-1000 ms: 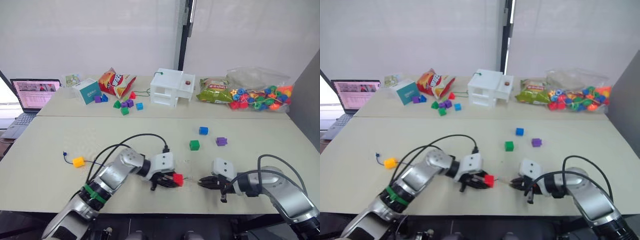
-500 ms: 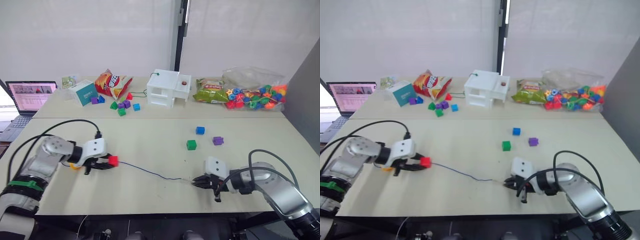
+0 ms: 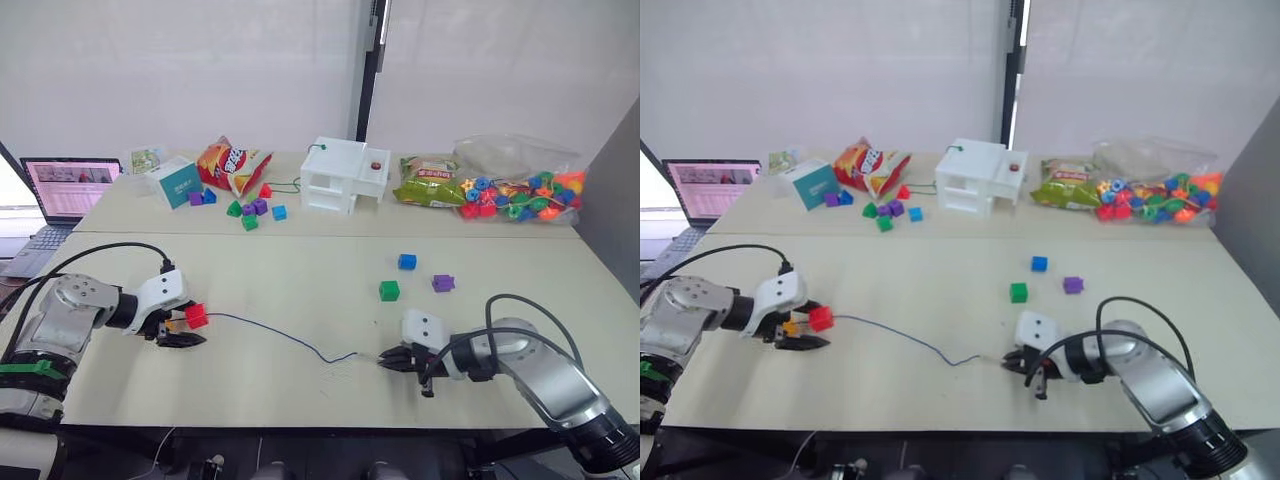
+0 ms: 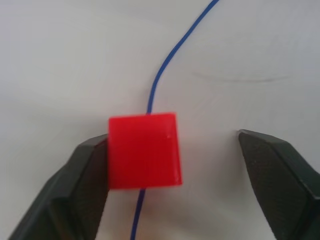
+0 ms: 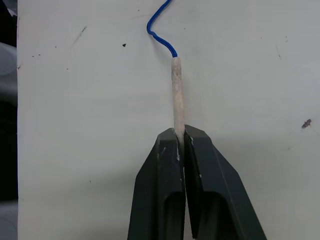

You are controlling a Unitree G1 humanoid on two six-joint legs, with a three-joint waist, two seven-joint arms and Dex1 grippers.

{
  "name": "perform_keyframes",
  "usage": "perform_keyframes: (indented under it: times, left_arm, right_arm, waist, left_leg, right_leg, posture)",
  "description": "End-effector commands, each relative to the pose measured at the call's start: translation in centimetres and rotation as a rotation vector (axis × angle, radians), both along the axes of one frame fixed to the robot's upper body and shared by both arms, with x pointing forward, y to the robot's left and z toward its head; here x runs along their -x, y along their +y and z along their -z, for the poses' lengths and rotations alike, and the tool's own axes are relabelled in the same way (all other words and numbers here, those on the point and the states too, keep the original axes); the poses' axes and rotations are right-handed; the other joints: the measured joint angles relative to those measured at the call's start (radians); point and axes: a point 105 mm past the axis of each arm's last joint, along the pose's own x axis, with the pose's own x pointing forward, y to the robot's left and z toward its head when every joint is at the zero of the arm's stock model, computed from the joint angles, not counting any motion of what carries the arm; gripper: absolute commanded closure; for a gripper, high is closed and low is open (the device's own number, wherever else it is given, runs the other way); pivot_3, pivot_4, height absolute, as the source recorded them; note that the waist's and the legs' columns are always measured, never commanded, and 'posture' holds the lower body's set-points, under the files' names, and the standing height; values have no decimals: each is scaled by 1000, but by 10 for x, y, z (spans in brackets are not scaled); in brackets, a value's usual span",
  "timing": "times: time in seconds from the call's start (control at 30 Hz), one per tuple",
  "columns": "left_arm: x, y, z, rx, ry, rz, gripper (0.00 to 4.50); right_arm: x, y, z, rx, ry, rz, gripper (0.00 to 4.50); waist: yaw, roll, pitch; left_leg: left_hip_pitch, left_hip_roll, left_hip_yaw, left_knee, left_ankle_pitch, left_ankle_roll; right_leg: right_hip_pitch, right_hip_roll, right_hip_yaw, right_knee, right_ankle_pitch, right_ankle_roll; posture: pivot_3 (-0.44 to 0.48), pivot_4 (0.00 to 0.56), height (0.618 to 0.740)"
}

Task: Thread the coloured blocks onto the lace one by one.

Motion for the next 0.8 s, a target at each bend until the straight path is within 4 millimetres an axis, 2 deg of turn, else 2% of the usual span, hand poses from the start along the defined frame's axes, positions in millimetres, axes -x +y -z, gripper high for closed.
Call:
perform_keyframes:
  times: [0.03, 0.1, 0.17, 0.23, 0.33, 0.53, 0.8]
  left_arm:
    - [-3, -34, -34, 127, -73, 70, 339]
    - [6, -64, -39, 204, -62, 150, 339]
    - [22, -105, -36, 287, -34, 264, 339]
    - [36, -137, -23, 314, -13, 339, 339]
    - [44, -170, -3, 314, -20, 387, 339]
    - [39, -201, 15, 310, -8, 416, 339]
    - [37, -213, 16, 313, 6, 462, 339]
  right_arm:
    - [0, 4, -7, -3, -24, -24, 4500]
    - [-1, 6, -7, -3, -24, -30, 4500]
    - [-1, 8, -8, -4, -25, -35, 4500]
    - [-2, 9, -8, -5, -27, -37, 4500]
    - [-2, 10, -7, -5, -27, -39, 4500]
    - [2, 11, -7, -4, -22, -46, 4500]
    - [3, 12, -7, -4, -19, -38, 4500]
  waist:
    - [2, 0, 0]
    - [4, 0, 0]
    - [5, 0, 0]
    - [6, 0, 0]
    - [7, 0, 0]
    - [10, 0, 0]
    - [12, -1, 0]
  left_leg:
    - [0, 0, 0, 0, 0, 0]
    - [0, 0, 0, 0, 0, 0]
    - [0, 0, 0, 0, 0, 0]
    - [0, -1, 0, 0, 0, 0]
    - [1, 0, 0, 0, 0, 0]
    - [1, -1, 0, 0, 0, 0]
    - [1, -1, 0, 1, 0, 0]
  right_leg:
    - [0, 0, 0, 0, 0, 0]
    - [0, -1, 0, 0, 0, 0]
    - [0, -1, 0, 0, 0, 0]
    - [1, -1, 1, -1, 0, 1]
    - [1, -1, 1, -1, 0, 1]
    - [1, 0, 2, 0, 1, 0]
    - [1, 0, 2, -1, 1, 1]
  posture:
    - [0, 150, 740]
    - [0, 150, 740]
    - [0, 150, 740]
    - [0, 150, 740]
    - [0, 150, 740]
    - [0, 150, 740]
    - [0, 150, 740]
